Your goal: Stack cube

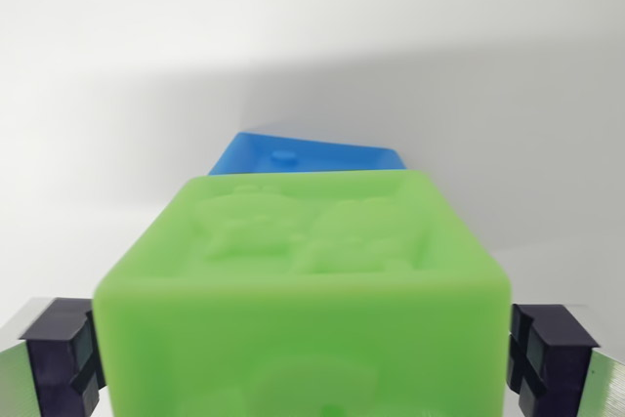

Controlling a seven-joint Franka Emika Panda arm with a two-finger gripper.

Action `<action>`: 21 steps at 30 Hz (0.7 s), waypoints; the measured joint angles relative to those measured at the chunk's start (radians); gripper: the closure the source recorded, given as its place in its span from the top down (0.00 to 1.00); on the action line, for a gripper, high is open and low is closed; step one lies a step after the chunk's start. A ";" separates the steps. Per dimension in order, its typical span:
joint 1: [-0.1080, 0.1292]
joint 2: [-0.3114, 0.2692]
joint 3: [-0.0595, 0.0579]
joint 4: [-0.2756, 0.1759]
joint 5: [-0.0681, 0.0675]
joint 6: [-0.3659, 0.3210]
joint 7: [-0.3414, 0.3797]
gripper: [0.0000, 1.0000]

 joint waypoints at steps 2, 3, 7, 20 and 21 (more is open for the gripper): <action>0.000 0.000 0.000 0.000 0.000 0.000 0.000 1.00; 0.000 0.000 0.000 0.000 0.000 0.000 0.000 1.00; 0.000 0.000 0.000 0.000 0.000 0.000 0.000 1.00; 0.000 -0.040 0.000 -0.005 0.000 -0.031 0.000 1.00; 0.000 -0.044 0.000 -0.005 0.000 -0.035 0.000 1.00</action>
